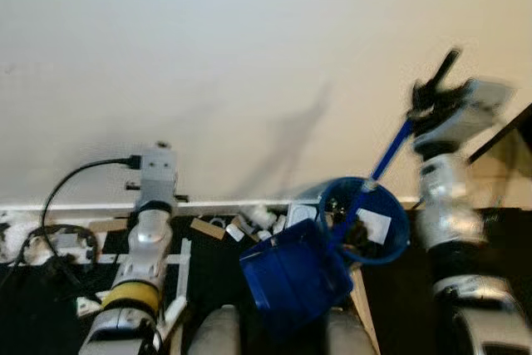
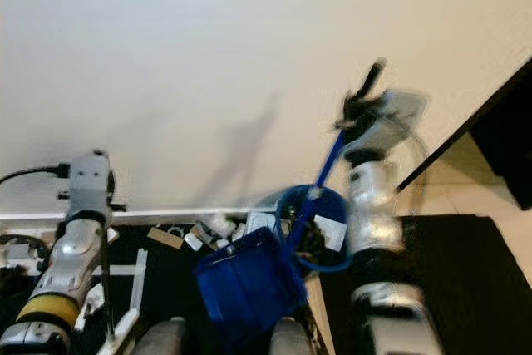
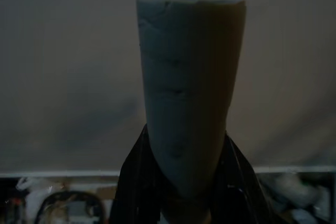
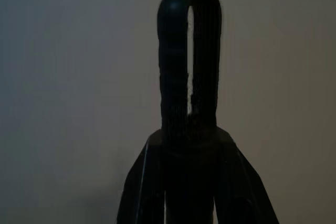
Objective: Sweep floor
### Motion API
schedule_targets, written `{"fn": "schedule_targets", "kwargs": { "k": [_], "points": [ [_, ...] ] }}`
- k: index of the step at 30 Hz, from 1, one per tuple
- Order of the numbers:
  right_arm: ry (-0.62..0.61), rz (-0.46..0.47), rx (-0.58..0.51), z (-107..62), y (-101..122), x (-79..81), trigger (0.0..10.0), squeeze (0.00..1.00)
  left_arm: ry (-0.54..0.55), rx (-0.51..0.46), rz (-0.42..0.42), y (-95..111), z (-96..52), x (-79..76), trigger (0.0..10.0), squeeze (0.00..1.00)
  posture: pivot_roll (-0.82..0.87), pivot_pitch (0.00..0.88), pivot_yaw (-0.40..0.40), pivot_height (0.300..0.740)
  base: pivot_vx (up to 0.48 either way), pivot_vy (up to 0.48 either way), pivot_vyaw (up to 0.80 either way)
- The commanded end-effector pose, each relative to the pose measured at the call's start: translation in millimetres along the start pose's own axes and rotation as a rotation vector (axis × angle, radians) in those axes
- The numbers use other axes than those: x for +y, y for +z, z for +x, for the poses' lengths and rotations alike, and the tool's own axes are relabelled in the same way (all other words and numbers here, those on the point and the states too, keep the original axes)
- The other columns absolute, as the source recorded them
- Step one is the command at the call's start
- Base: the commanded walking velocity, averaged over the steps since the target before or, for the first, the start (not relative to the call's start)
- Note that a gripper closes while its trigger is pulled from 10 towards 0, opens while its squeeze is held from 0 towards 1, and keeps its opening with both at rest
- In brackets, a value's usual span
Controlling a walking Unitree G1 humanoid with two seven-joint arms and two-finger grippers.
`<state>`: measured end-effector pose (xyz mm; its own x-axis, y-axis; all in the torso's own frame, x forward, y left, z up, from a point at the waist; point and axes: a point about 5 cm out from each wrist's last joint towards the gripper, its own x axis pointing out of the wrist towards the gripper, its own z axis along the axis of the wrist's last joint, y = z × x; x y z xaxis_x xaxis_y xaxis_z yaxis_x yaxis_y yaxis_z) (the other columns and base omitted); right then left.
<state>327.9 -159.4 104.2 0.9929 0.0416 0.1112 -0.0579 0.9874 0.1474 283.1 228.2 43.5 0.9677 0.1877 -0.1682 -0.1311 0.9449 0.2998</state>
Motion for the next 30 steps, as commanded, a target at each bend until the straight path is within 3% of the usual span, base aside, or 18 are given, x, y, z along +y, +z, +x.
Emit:
{"fn": "schedule_targets", "kwargs": {
  "k": [1,5,11,17,23,30],
  "points": [
    [-0.029,-0.003,-0.013,0.3,3,-8.4,10.0,0.0,-0.015,-0.064,0.023,12,1.0,-6.9,10.0,0.0,0.13,0.0,-0.09,0.74,0.0,0.48,0.0],
    [-0.036,-0.005,0.002,-2.5,-4,-5.9,10.0,0.0,-0.018,-0.077,0.027,16,0.8,-8.9,10.0,0.0,0.13,0.0,-0.09,0.74,0.0,0.48,0.0],
    [-0.045,-0.12,0.005,-9.4,-11,-10.2,10.0,0.0,-0.055,-0.167,0.019,42,0.6,-15.9,10.0,0.0,0.14,0.0,-0.098,0.74,0.0,0.48,0.0],
    [-0.036,-0.17,0.047,-19.3,-24,-13.2,10.0,0.0,-0.123,-0.175,0.019,48,-0.8,-27.6,10.0,0.0,0.15,0.008,-0.102,0.74,0.0,0.478,0.0],
    [-0.049,-0.182,0.076,-25.9,-31,-17.7,10.0,0.0,-0.163,-0.139,0.036,41,-4.2,-35.2,10.0,0.0,0.14,0.014,-0.098,0.74,0.0,0.0,0.0],
    [-0.131,-0.198,0.158,-41.8,-47,-36.9,10.0,0.0,-0.185,-0.107,0.014,39,-7.9,-33.5,10.0,0.0,0.14,0.018,-0.095,0.74,0.0,0.0,0.0]
  ]
}}
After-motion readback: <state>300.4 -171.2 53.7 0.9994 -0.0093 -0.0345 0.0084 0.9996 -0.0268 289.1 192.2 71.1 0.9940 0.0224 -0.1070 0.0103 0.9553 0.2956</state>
